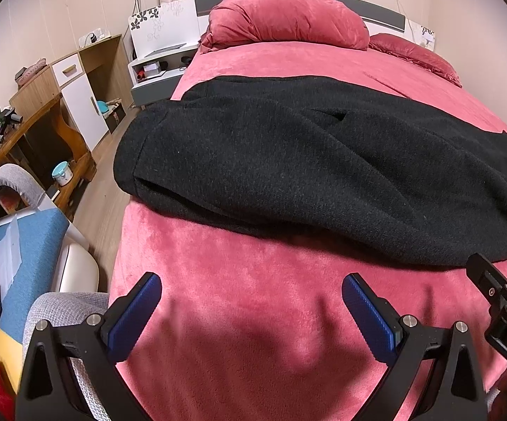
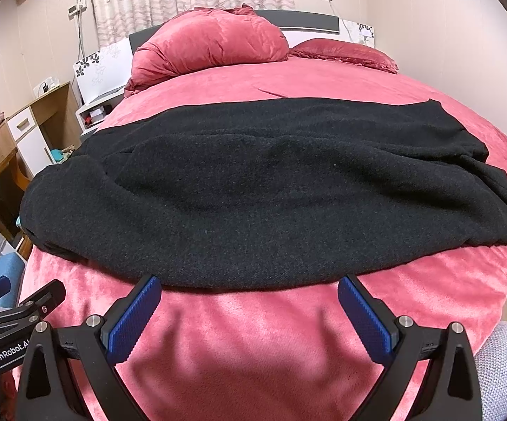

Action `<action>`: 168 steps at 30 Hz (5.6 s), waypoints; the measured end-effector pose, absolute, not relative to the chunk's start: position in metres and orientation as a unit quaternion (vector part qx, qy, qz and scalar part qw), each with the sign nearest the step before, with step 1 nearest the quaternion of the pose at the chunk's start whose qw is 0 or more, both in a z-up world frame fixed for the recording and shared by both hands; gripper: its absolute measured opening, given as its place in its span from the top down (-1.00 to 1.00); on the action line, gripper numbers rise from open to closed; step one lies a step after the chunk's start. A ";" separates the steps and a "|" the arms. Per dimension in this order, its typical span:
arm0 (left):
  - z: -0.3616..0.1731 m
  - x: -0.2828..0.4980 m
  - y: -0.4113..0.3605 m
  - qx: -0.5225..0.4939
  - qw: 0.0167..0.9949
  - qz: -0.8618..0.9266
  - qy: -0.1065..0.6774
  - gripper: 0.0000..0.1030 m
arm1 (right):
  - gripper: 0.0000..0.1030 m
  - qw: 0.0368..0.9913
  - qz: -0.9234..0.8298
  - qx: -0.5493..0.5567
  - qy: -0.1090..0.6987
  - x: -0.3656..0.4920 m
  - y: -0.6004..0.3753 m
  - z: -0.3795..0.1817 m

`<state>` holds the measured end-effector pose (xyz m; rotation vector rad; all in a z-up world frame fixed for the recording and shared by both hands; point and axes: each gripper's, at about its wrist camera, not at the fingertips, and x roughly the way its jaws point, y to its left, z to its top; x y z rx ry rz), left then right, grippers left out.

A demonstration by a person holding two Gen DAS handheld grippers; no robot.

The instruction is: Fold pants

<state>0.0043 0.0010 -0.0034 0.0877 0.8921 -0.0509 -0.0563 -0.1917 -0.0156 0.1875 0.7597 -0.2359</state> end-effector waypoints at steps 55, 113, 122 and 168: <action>-0.028 0.173 0.173 -0.306 0.850 -0.054 0.426 -0.12 | 0.33 0.783 -0.023 0.526 0.331 -0.016 -0.305 -0.080; 0.038 0.321 0.100 -0.114 0.878 -0.039 0.463 -0.55 | 0.34 0.876 -0.110 0.250 0.398 -0.021 -0.335 -0.016; 0.051 0.348 0.108 -0.124 0.903 -0.001 0.412 0.56 | 0.34 0.863 -0.103 0.243 0.431 -0.009 -0.332 -0.039; -0.050 0.133 -0.008 0.012 0.910 -0.039 0.413 -0.97 | 0.28 0.783 -0.322 0.422 0.325 -0.168 -0.698 -0.045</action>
